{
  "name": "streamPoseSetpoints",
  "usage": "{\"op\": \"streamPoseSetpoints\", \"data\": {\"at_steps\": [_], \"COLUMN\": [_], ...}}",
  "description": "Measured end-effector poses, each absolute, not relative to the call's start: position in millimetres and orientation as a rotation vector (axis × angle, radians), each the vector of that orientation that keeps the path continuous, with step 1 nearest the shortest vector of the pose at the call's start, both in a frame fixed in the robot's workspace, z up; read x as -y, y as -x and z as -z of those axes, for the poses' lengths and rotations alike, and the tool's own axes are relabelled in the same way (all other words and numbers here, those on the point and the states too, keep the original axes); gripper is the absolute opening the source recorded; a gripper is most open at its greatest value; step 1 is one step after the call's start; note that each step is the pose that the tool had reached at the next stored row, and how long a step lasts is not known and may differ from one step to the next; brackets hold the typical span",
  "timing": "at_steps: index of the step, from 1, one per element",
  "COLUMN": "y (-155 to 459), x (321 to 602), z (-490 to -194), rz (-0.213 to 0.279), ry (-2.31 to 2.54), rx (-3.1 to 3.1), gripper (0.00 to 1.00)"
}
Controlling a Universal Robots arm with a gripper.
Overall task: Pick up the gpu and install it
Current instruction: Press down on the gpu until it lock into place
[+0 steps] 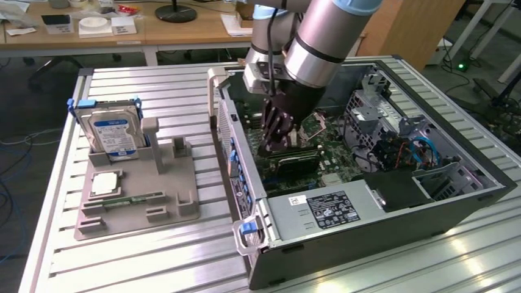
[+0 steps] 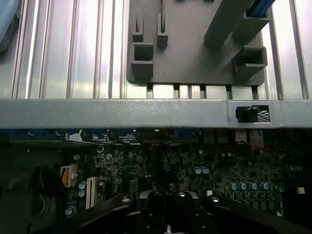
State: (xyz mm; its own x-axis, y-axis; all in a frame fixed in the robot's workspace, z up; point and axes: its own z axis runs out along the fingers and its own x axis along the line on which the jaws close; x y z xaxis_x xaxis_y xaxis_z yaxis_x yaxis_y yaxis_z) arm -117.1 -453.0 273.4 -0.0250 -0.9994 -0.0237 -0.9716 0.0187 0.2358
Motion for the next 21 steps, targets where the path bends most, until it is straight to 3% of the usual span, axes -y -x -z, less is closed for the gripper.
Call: {"op": "streamPoseSetpoints", "data": {"at_steps": [12, 21], "y": [119.3, 119.2], "x": [453.1, 452.9], "z": [-256.6, -276.6], "rz": [0.271, 0.272], "ry": [-2.089, -2.09], "rx": [2.132, 2.133], "gripper": [0.11, 0.11]}}
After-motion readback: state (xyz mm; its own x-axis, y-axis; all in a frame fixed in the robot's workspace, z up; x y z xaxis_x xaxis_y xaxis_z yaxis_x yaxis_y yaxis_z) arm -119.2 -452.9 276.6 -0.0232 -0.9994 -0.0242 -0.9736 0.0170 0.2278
